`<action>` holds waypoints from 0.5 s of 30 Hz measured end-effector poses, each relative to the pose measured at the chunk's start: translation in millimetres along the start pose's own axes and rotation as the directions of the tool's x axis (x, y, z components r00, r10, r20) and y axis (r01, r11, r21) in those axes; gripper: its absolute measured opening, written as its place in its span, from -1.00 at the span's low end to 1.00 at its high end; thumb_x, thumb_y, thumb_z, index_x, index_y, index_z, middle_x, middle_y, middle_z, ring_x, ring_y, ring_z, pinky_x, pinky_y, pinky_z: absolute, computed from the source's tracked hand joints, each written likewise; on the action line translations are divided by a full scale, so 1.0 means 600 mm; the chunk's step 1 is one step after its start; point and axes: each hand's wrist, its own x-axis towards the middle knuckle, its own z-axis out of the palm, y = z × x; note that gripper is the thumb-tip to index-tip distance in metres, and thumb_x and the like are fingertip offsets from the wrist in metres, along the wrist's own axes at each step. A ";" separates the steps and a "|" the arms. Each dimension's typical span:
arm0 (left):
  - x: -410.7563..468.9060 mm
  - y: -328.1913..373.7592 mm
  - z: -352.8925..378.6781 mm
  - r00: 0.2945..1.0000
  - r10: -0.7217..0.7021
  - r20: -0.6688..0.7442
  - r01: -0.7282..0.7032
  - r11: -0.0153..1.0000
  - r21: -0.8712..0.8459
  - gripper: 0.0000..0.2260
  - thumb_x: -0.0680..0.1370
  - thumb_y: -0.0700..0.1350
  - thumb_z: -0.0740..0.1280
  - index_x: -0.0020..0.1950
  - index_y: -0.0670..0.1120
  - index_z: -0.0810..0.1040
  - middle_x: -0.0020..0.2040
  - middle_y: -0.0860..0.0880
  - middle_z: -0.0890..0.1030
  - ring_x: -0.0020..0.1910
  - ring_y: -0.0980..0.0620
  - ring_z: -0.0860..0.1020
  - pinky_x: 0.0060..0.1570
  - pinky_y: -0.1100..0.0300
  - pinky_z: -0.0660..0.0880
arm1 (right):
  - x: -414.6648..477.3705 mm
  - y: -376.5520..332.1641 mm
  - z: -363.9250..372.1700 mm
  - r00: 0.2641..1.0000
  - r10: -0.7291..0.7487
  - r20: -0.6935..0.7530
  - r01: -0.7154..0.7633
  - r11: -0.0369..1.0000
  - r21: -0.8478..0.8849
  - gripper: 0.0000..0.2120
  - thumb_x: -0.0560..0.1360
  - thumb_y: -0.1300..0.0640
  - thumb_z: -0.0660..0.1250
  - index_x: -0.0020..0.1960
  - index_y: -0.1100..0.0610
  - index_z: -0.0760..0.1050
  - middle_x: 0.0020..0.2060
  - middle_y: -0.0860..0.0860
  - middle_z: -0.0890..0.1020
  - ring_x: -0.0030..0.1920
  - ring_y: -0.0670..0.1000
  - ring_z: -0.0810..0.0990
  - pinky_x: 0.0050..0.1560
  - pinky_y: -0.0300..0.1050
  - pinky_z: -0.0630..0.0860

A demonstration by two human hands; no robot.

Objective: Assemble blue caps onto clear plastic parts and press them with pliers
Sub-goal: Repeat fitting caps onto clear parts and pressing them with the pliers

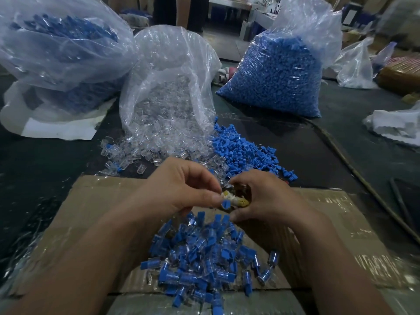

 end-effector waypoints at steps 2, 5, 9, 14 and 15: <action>-0.001 -0.001 -0.002 0.994 -0.020 0.110 0.012 0.998 0.068 -0.86 0.18 -0.12 0.47 -0.31 -0.11 0.65 -0.46 -0.03 0.60 -0.58 0.19 0.43 -0.60 0.40 0.31 | 0.000 0.000 0.000 1.000 -0.011 0.000 0.011 1.000 -0.007 -0.33 0.21 -0.14 0.52 0.26 -0.06 0.38 -0.01 -0.14 0.42 0.03 -0.10 0.38 -0.03 -0.17 0.30; 0.001 -0.006 0.000 0.976 -0.003 0.216 -0.033 0.985 0.167 -0.93 0.23 -0.16 0.48 -0.31 -0.10 0.67 -0.42 0.00 0.62 -0.48 0.23 0.50 -0.45 0.44 0.38 | 0.002 0.003 0.002 1.000 -0.024 0.015 0.024 1.000 0.002 -0.31 0.22 -0.15 0.51 0.28 -0.06 0.35 0.00 -0.15 0.38 0.05 -0.12 0.36 0.02 -0.17 0.30; 0.001 -0.007 0.001 0.963 0.015 0.268 -0.065 0.982 0.179 -0.91 0.25 -0.08 0.46 -0.28 -0.05 0.69 -0.42 0.04 0.61 -0.46 0.26 0.48 -0.43 0.43 0.37 | 0.002 0.011 0.001 0.999 -0.033 0.037 0.032 0.999 0.025 -0.29 0.22 -0.20 0.49 0.30 -0.08 0.35 0.02 -0.17 0.38 0.08 -0.12 0.35 0.08 -0.15 0.33; 0.016 -0.028 -0.010 0.967 0.048 -0.249 -0.021 0.994 0.111 -0.93 0.28 -0.10 0.44 -0.26 -0.03 0.65 -0.30 -0.03 0.64 -0.26 0.00 0.61 -0.18 0.13 0.57 | 0.002 0.016 0.004 1.000 -0.009 0.029 0.006 0.995 0.104 -0.40 0.28 -0.31 0.35 0.26 -0.13 0.39 0.01 -0.17 0.41 0.05 -0.13 0.36 0.04 -0.14 0.33; 0.022 -0.035 -0.012 0.921 0.052 -0.385 -0.004 0.992 0.125 -0.97 0.33 -0.17 0.45 -0.28 -0.04 0.64 -0.29 -0.03 0.64 -0.21 -0.05 0.62 -0.11 0.02 0.59 | 0.003 0.016 0.005 0.999 0.000 0.033 -0.003 0.996 0.090 -0.38 0.29 -0.33 0.32 0.28 -0.12 0.38 0.01 -0.17 0.40 0.06 -0.13 0.35 0.05 -0.14 0.32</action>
